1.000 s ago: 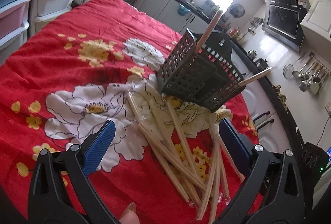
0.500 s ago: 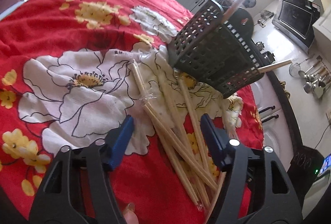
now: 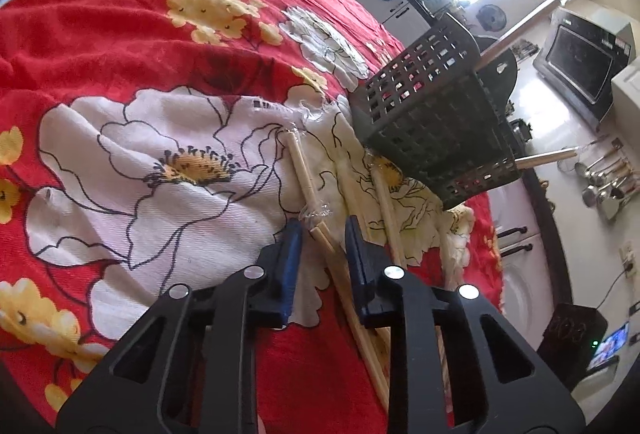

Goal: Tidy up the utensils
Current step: 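Close the left tool on a wrapped chopstick while the right tool grasps another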

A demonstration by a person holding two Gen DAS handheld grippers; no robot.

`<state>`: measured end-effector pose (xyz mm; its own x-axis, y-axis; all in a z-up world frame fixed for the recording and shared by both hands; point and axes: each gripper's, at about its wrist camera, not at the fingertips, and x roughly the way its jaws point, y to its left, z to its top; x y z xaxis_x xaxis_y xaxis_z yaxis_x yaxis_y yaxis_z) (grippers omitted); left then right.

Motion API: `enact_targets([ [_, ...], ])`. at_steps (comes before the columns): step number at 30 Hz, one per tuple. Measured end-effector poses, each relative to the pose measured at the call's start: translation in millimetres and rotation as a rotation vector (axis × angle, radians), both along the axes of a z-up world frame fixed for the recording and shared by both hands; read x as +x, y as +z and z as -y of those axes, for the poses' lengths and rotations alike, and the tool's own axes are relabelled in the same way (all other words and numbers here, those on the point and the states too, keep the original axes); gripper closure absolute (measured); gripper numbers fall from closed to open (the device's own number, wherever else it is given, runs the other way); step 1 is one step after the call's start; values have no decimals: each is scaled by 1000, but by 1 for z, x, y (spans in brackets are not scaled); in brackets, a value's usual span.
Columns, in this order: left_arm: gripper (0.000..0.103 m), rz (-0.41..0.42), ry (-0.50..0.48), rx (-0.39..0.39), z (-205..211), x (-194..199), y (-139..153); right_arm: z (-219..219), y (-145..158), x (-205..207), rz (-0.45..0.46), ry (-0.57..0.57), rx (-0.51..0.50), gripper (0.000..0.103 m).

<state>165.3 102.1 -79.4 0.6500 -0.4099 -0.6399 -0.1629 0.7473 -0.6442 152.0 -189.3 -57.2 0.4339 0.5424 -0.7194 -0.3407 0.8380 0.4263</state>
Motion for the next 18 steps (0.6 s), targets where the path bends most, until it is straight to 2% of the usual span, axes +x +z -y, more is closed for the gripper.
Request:
enact_targets([
  [8, 95, 30, -3, -64, -13, -9, 2, 4, 5, 3, -4, -6, 17, 92],
  [14, 97, 89, -14, -61, -12, -17, 24, 12, 16, 3, 17, -17, 44, 94],
  [18, 98, 141, -15, -31, -10, -23, 43, 16, 26, 2, 48, -16, 57, 95],
])
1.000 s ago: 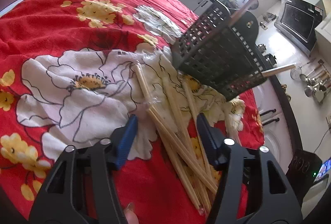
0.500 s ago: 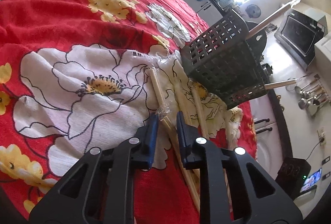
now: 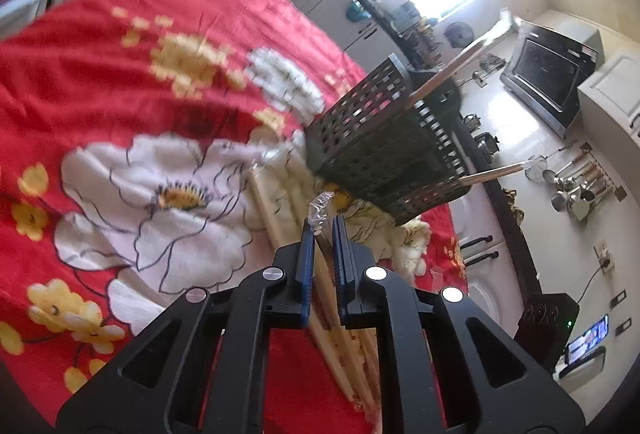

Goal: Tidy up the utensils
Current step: 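Close the left tool on a wrapped chopstick while the right tool grasps another, then lift both chopsticks upright and carry them above the mesh basket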

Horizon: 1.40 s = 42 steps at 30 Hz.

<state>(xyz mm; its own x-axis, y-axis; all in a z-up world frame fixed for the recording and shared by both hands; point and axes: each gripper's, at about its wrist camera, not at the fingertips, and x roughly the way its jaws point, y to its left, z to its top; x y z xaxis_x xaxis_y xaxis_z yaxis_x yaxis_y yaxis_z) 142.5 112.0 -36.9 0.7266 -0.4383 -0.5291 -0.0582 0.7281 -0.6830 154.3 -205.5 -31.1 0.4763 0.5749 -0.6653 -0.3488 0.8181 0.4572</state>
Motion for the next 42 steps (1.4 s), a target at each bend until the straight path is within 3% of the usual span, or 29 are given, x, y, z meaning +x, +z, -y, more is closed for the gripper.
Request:
enact_targets([
  [15, 100, 194, 76, 69, -12, -31, 67, 6, 49, 0, 158, -18, 20, 97],
  [28, 101, 288, -9, 103, 21, -28, 99, -7, 89, -2, 300, 21, 22, 97],
  [42, 101, 418, -90, 164, 63, -11, 156, -3, 136, 8, 453, -16, 49, 97],
])
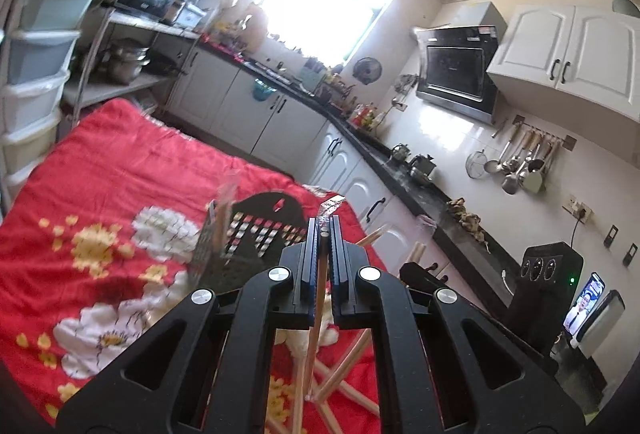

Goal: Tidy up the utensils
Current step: 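Lift both chopsticks upright and carry them above the mesh basket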

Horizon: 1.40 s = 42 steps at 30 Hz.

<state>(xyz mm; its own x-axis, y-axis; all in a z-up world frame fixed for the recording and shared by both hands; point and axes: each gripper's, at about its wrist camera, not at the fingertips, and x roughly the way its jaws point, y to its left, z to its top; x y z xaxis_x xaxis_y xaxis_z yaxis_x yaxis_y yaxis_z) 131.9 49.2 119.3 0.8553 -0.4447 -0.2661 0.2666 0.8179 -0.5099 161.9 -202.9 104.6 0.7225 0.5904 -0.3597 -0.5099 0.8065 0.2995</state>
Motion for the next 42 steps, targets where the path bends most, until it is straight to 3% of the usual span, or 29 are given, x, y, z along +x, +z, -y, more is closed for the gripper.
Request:
enact_targets([
  [11, 101, 83, -20, 68, 30, 19, 32, 5, 32, 9, 98, -39, 20, 97],
  [19, 101, 128, -3, 72, 33, 33, 48, 4, 46, 21, 154, -83, 16, 97],
  [30, 101, 175, 52, 84, 30, 54, 68, 2, 58, 46, 210, -156, 30, 97],
  [42, 101, 202, 142, 87, 19, 76, 70, 9, 64, 71, 262, -222, 57, 97],
])
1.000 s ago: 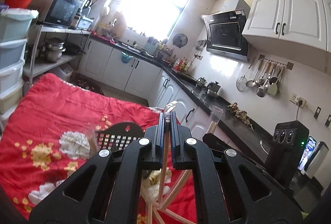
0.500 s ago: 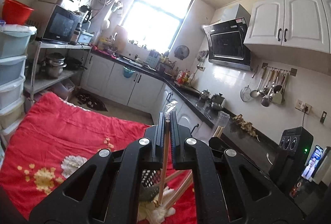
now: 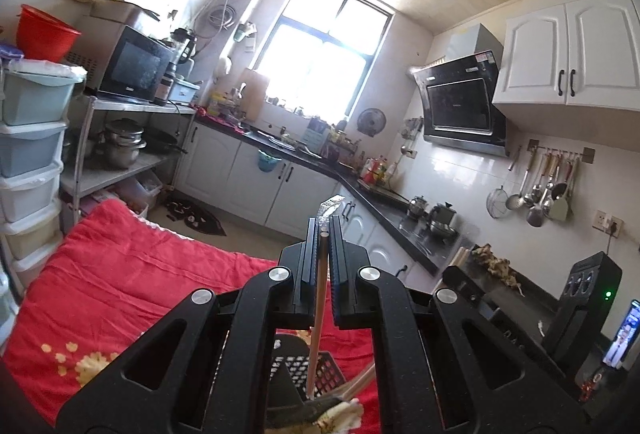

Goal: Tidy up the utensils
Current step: 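Lift both chopsticks upright and carry them above the mesh basket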

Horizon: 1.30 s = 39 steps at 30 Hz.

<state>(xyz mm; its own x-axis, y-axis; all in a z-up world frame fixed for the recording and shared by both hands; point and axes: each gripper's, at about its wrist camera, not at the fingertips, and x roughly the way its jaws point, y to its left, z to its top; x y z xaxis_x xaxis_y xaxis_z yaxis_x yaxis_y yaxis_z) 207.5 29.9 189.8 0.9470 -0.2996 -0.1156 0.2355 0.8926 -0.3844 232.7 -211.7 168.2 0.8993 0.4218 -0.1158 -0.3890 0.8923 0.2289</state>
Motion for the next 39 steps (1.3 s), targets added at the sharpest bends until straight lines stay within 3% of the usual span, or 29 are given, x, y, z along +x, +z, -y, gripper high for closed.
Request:
enact_targets([
  [10, 101, 1, 56, 19, 0, 15, -16, 0, -10, 18, 27, -42, 2, 97],
  [18, 101, 15, 99, 21, 5, 19, -46, -7, -34, 26, 42, -96, -13, 97],
  [27, 101, -15, 101, 41, 11, 21, -78, -7, -64, 30, 6, -128, 2, 97],
  [39, 101, -64, 76, 80, 18, 26, -90, -11, -90, 39, -82, -138, -2, 96],
])
